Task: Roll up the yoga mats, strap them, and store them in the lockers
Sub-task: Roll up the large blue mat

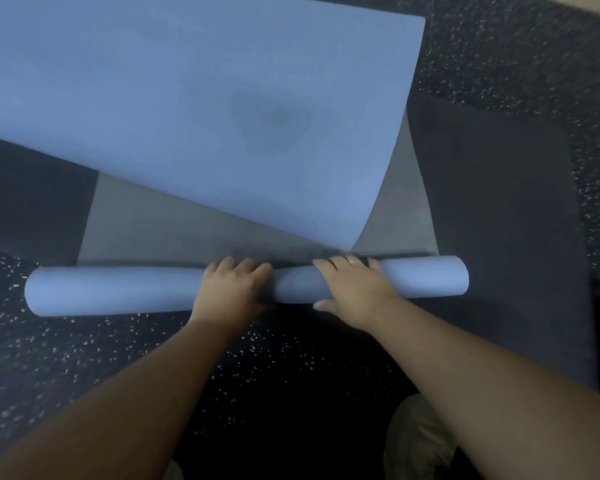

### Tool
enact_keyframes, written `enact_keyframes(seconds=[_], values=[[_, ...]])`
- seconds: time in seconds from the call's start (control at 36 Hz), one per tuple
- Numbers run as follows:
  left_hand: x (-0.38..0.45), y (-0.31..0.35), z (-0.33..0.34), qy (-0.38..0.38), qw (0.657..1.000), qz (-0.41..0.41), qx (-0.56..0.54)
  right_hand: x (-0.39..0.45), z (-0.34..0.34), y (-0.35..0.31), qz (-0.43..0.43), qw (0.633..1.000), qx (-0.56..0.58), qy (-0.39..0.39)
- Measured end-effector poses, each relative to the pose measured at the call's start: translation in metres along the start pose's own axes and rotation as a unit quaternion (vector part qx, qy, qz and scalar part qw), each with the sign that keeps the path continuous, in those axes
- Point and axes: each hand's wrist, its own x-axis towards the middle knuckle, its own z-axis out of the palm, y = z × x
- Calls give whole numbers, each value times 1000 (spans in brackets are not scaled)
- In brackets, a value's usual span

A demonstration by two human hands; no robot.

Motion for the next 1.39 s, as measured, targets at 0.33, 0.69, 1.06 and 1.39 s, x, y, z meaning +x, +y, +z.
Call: enact_keyframes(seconds=[0.33, 0.69, 1.06, 1.39], values=[[-29, 14, -6, -28, 1000, 6, -8, -14, -56, -13, 128, 969, 166, 131], [-18, 7, -7, -114, 989, -68, -58, -27, 3, -7, 13, 995, 93, -23], [9, -7, -8, -169, 980, -101, -33, -32, 39, -19, 23, 999, 11, 19], [-21, 4, 17, 18, 999, -40, -12, -6, 28, -12, 34, 999, 34, -9]])
